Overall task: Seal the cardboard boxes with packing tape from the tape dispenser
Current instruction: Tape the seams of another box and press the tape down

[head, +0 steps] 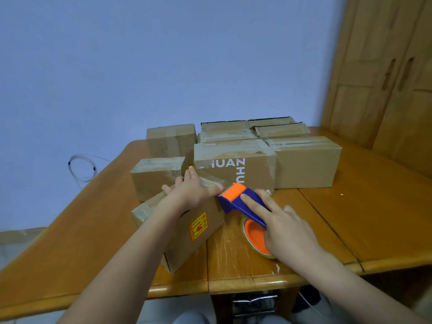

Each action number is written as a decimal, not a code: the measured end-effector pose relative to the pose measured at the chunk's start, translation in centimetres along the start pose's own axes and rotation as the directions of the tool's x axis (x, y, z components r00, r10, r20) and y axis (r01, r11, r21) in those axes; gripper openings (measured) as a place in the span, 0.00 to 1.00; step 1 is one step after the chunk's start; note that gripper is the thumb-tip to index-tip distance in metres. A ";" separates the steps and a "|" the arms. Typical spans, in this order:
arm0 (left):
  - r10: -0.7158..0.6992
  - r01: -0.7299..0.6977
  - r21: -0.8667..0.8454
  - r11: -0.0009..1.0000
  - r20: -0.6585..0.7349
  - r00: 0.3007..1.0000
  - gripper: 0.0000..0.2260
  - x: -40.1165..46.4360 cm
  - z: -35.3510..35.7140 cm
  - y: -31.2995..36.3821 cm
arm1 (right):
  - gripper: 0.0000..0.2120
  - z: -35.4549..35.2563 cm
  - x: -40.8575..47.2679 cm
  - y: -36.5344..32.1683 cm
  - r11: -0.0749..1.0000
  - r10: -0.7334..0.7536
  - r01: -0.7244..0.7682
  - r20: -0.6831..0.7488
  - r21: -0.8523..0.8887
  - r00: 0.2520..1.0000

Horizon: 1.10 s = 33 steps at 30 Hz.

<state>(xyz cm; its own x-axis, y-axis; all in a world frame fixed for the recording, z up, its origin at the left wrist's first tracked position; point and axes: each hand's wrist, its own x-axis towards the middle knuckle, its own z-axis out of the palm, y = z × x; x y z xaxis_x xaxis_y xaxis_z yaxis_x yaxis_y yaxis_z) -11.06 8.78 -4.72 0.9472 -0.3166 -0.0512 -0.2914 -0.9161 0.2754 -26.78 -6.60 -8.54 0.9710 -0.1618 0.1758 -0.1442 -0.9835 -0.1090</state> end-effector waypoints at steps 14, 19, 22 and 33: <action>0.017 -0.017 0.009 1.000 -0.027 0.999 0.53 -0.4 0.0 0.1 | 0.32 0.2 -0.2 0.2 1.000 -0.015 0.014 0.015 0.018 1.000; 0.033 -0.034 -0.015 0.999 -0.018 0.999 0.54 -1.5 -0.2 -0.4 | 0.32 0.0 -0.9 0.2 0.998 -0.062 0.061 0.044 0.018 0.997; 0.040 -0.040 -0.024 0.999 -0.019 0.999 0.54 -2.2 -0.3 -0.7 | 0.33 -0.4 -1.6 -0.2 0.998 -0.064 0.063 0.049 0.016 0.997; 0.071 -0.068 0.045 0.997 -0.066 0.995 0.51 -3.0 0.1 -0.5 | 0.33 -2.1 -0.4 -1.2 0.996 -0.075 0.081 0.147 -0.035 0.986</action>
<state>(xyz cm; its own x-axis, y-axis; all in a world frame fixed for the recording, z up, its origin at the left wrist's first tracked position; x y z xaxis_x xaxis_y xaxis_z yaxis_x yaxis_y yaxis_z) -13.75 10.14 -4.81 0.9308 -0.3641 0.0325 -0.3612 -0.9024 0.2348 -27.41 -5.57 -6.43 0.9965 -0.0738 0.0380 -0.0714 -0.9956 -0.0604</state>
